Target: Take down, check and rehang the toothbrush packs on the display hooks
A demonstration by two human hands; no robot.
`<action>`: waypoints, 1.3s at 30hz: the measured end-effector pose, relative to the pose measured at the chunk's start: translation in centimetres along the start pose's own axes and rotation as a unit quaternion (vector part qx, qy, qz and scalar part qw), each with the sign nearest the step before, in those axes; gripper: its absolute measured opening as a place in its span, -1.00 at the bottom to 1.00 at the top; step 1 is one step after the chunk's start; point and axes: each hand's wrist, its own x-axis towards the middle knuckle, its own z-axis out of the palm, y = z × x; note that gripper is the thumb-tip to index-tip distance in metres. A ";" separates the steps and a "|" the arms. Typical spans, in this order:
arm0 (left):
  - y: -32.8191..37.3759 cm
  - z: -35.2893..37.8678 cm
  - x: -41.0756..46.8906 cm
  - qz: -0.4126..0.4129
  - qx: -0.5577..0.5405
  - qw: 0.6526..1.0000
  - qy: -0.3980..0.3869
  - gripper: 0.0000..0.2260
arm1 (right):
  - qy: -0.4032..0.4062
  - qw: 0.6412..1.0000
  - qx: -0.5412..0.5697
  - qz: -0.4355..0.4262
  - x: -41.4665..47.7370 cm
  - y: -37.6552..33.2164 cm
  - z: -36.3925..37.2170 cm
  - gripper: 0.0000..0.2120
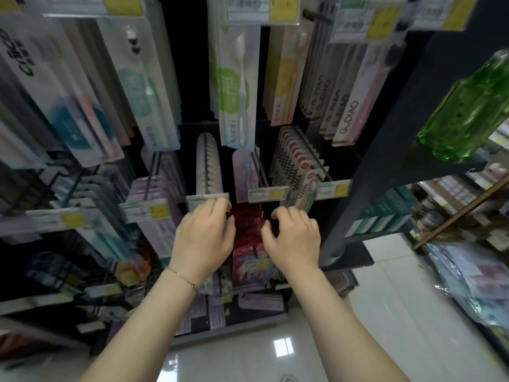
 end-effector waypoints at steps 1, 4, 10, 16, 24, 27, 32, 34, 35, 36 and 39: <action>-0.1 0.1 -0.3 0.000 -0.002 1.000 -0.007 -0.86 | -0.006 1.000 -0.003 0.003 -0.3 -0.2 0.3 -0.84; -0.1 0.9 -1.0 -0.003 -0.015 0.999 -0.035 -0.85 | -0.025 1.000 -0.012 0.011 -0.9 -0.6 1.1 -0.83; 0.6 3.5 -2.2 -0.006 -0.038 0.994 -0.101 -0.86 | -0.059 0.997 -0.038 0.005 -1.4 -0.2 3.0 -0.81; 0.7 7.3 -2.1 -0.024 -0.041 0.986 -0.161 -0.82 | -0.133 0.990 -0.042 0.017 -0.6 1.9 5.5 -0.83; -0.4 12.8 1.3 -0.115 -0.040 0.973 -0.196 -0.67 | -0.251 0.968 0.012 0.014 3.7 5.5 9.8 -0.76; -0.7 14.8 3.5 -0.192 -0.061 0.960 -0.193 -0.69 | -0.297 0.949 0.075 0.066 6.1 5.9 11.2 -0.71; -1.9 17.9 6.3 -0.262 -0.126 0.946 -0.144 -0.62 | -0.299 0.933 0.199 0.038 9.2 6.6 13.2 -0.60; -2.9 19.6 7.4 -0.280 -0.135 0.941 -0.131 -0.60 | -0.270 0.927 0.256 0.048 10.1 6.5 15.0 -0.59; -3.3 20.2 8.2 -0.303 -0.144 0.935 -0.118 -0.58 | -0.254 0.927 0.268 0.062 10.6 6.4 16.0 -0.58; -3.3 20.3 9.0 -0.324 -0.154 0.929 -0.093 -0.57 | -0.242 0.928 0.273 0.072 11.0 6.3 17.0 -0.57; -3.8 20.9 10.9 -0.369 -0.167 0.913 -0.042 -0.63 | -0.223 0.923 0.299 0.096 12.0 6.1 19.3 -0.63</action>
